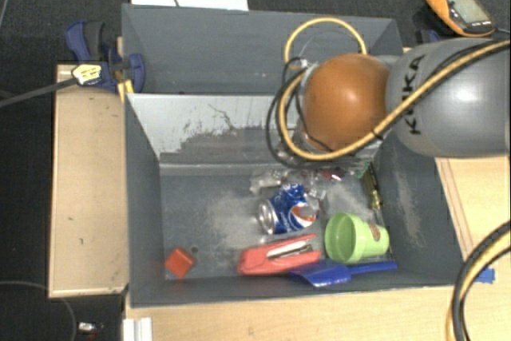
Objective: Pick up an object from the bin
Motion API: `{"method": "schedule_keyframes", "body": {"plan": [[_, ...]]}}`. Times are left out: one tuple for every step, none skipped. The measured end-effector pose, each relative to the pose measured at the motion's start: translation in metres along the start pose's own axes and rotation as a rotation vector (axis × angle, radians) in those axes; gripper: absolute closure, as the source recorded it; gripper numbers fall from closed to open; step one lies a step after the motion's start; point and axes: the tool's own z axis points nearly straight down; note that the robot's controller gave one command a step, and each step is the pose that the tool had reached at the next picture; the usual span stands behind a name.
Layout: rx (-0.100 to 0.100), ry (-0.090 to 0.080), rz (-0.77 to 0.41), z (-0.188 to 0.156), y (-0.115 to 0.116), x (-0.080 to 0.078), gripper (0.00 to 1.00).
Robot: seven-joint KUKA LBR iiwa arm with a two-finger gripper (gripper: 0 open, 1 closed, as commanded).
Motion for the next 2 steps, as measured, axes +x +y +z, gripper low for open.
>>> {"method": "schedule_keyframes", "body": {"plan": [[-0.003, 0.008, -0.001, 0.015, -0.021, 0.010, 0.00], [-0.002, 0.005, -0.051, 0.026, -0.044, 0.048, 0.00]]}}
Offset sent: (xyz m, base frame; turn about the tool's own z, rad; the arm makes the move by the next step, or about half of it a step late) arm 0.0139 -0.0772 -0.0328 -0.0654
